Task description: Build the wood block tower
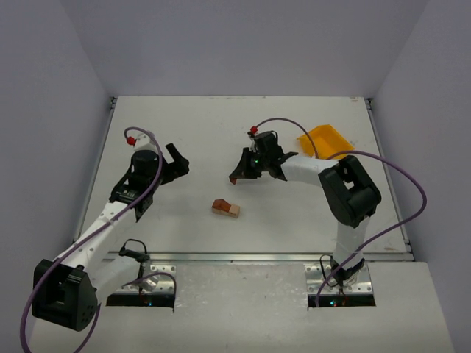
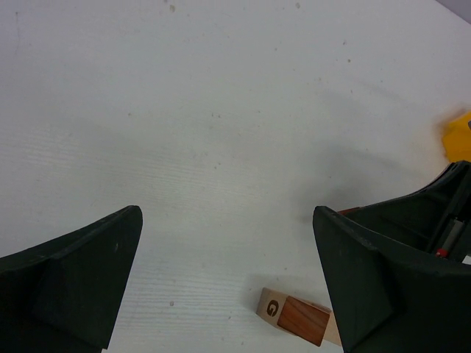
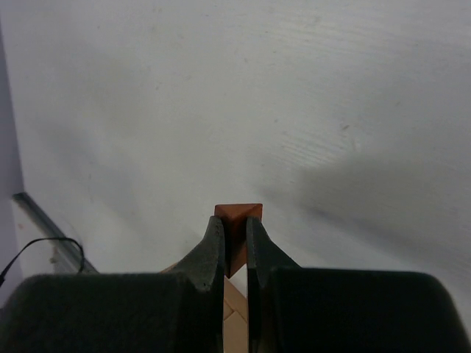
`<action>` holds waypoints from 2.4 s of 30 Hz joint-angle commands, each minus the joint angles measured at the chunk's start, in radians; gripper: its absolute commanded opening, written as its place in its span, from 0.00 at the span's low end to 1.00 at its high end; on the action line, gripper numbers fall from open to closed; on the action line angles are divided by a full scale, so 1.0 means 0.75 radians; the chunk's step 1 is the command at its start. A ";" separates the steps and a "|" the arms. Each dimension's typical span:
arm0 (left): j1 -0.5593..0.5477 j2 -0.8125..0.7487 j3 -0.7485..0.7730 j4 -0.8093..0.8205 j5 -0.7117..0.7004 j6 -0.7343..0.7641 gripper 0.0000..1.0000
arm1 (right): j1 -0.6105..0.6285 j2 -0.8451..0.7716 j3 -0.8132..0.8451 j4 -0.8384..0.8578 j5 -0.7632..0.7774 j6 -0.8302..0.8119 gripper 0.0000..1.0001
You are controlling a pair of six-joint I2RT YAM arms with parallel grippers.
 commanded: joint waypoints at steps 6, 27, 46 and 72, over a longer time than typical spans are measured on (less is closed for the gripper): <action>-0.001 -0.039 0.000 0.062 0.020 -0.001 1.00 | -0.044 0.016 -0.079 0.214 -0.169 0.142 0.00; -0.001 -0.050 -0.001 0.062 0.024 0.002 1.00 | -0.139 -0.011 -0.263 0.166 -0.057 0.079 0.38; -0.001 -0.069 -0.005 0.058 0.009 0.010 1.00 | -0.143 -0.138 0.158 -0.553 -0.633 -1.701 0.99; -0.001 0.051 0.038 0.025 -0.087 0.015 1.00 | 0.047 0.241 0.680 -1.272 -0.440 -2.908 0.98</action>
